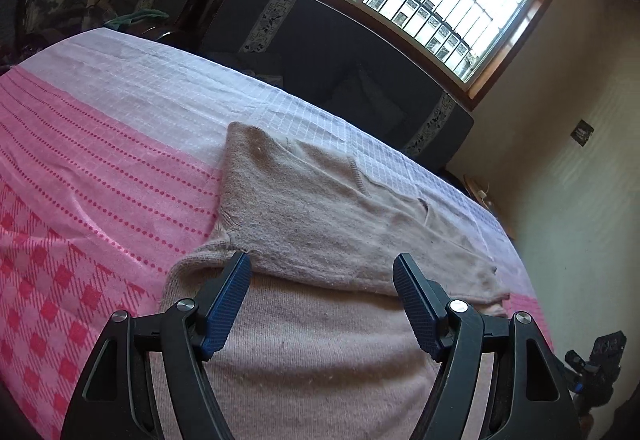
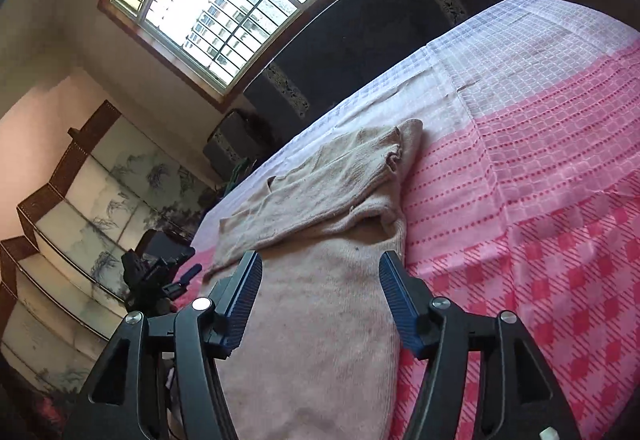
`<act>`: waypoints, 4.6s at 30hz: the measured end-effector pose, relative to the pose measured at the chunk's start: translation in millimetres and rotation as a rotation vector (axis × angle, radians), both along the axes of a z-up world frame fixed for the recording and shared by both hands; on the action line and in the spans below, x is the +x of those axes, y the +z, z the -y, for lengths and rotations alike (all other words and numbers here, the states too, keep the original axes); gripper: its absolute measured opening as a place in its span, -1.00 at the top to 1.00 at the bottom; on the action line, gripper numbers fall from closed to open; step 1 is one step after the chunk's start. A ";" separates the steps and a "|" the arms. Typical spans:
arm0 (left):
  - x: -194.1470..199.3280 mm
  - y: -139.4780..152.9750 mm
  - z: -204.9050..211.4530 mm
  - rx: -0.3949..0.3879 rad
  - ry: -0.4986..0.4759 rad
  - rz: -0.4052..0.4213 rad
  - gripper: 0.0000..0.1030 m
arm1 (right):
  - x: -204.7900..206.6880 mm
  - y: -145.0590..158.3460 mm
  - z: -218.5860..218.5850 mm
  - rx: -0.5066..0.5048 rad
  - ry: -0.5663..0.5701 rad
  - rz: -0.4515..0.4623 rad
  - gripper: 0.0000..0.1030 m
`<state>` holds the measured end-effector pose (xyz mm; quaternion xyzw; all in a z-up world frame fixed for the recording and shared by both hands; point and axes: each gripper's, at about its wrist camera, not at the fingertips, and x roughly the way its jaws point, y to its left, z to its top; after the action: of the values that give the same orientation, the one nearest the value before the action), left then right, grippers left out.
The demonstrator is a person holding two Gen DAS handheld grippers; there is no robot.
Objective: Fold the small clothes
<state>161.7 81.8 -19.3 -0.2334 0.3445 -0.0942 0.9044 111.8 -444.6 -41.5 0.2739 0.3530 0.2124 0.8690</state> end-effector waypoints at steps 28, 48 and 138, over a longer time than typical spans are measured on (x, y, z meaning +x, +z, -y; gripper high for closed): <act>-182.6 -35.1 -22.0 0.007 -0.205 -0.150 -0.45 | -122.1 -53.7 -39.6 -0.031 0.159 -0.074 -0.20; -196.5 -38.9 30.2 0.450 -0.209 -0.094 -0.50 | -111.4 -54.7 -47.7 -0.029 0.153 -0.096 -0.21; -137.5 -42.3 -31.6 -0.210 -0.190 -0.228 0.77 | -144.8 -62.5 -2.7 0.276 -0.042 -0.268 -0.52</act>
<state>24.1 113.4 -61.6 -0.3022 0.4535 -0.1876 0.8172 -33.0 -441.9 -103.9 0.4237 0.4273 0.2022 0.7726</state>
